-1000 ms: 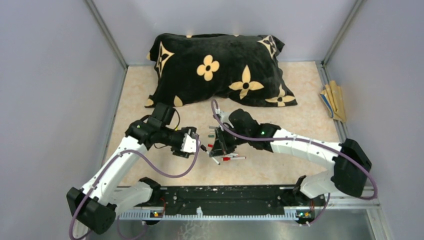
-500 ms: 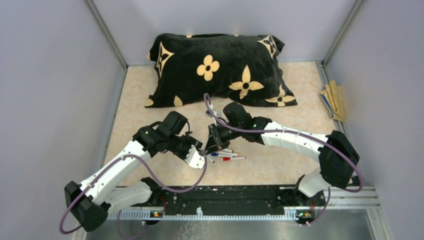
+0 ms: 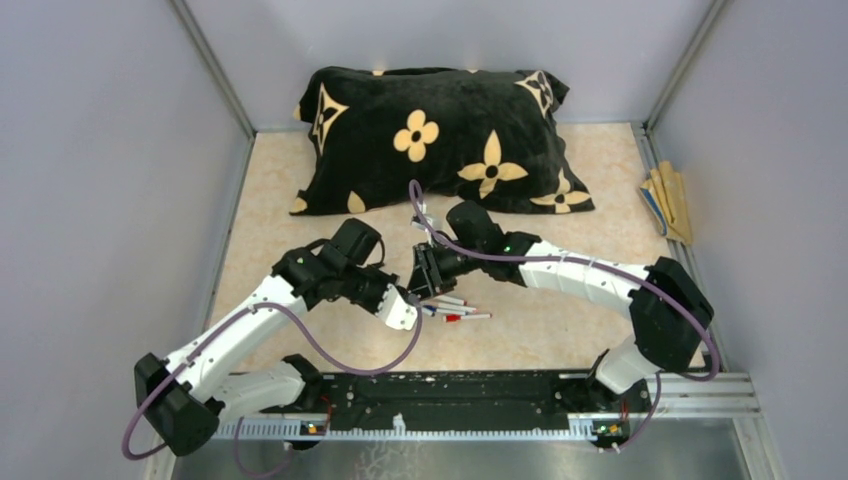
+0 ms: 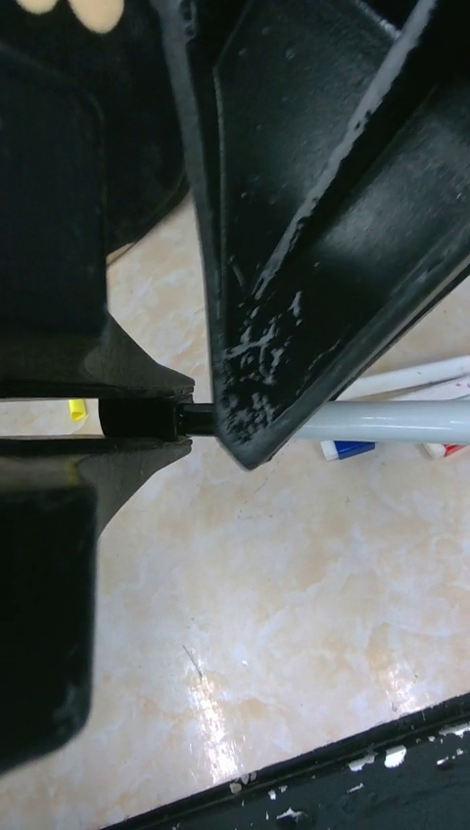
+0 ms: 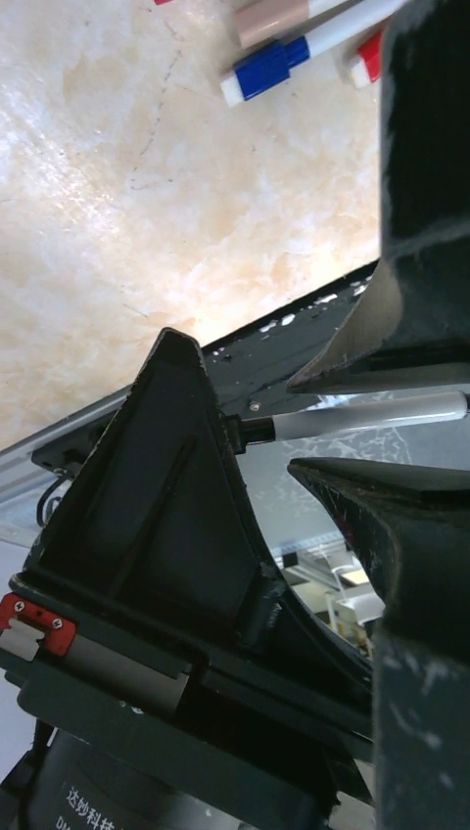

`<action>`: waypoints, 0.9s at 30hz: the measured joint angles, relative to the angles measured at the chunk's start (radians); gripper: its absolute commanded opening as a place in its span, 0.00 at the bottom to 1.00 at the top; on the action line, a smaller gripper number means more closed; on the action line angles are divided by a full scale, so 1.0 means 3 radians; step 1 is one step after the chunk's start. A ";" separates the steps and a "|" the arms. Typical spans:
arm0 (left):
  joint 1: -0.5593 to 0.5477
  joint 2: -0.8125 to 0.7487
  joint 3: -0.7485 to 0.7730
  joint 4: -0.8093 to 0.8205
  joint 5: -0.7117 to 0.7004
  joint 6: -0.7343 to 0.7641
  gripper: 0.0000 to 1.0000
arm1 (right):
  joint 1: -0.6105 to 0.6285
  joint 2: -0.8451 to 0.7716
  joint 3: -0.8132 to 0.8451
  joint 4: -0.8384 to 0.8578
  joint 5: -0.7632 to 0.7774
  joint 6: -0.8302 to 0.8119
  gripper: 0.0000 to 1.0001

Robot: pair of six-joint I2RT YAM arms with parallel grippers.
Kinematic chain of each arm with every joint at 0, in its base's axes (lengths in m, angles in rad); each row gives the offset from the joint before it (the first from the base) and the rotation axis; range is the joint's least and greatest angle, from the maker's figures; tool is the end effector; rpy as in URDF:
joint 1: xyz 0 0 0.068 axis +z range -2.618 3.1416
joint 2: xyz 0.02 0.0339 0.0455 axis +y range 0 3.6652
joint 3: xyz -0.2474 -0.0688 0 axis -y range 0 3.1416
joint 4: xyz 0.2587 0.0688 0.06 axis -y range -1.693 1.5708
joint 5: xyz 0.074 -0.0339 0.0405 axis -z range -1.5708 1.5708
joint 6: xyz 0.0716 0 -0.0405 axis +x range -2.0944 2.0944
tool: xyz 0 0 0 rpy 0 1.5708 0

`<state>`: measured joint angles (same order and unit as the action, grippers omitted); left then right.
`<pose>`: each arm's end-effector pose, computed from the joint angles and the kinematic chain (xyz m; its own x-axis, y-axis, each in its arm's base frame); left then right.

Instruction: Open the pen caps

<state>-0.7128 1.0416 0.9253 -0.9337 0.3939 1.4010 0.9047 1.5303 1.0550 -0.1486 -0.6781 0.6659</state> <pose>0.1551 -0.1704 0.2351 0.6267 0.6613 -0.4122 0.7733 -0.4622 0.4342 0.1950 0.3208 0.2199 -0.8565 -0.3112 -0.4118 -0.5059 0.3474 0.7896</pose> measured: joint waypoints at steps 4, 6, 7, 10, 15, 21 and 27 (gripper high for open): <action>-0.0004 0.0056 0.0029 0.0048 -0.0038 -0.0085 0.00 | 0.0001 0.0032 -0.0029 0.0184 0.0005 0.0089 0.32; -0.0004 0.0060 0.0029 0.0055 -0.0072 -0.0125 0.00 | 0.0001 0.0034 -0.0047 0.0249 0.0009 0.0122 0.27; -0.0004 0.0058 0.0029 0.0060 -0.0089 -0.0145 0.00 | 0.0001 0.0034 -0.0048 0.0257 0.0014 0.0127 0.23; -0.0004 0.0039 0.0029 0.0075 -0.0134 -0.0170 0.00 | -0.0001 0.0036 -0.0057 0.0270 0.0053 0.0125 0.09; -0.0027 -0.0013 -0.0038 0.0164 -0.0272 -0.0167 0.00 | -0.0015 0.0036 -0.0097 0.0322 0.0081 0.0108 0.00; -0.0046 0.0041 -0.0093 0.0318 -0.0388 -0.0156 0.00 | -0.0064 0.0019 -0.0161 0.0352 0.0131 0.0024 0.00; 0.0140 0.0135 -0.0188 0.0665 -0.0206 -0.0013 0.00 | -0.0173 -0.0112 -0.0305 0.0440 0.0296 -0.0052 0.00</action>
<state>-0.6708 1.0821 0.8688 -0.7341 0.3321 1.3972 0.8528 1.4967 0.9634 -0.0166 -0.5892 0.6502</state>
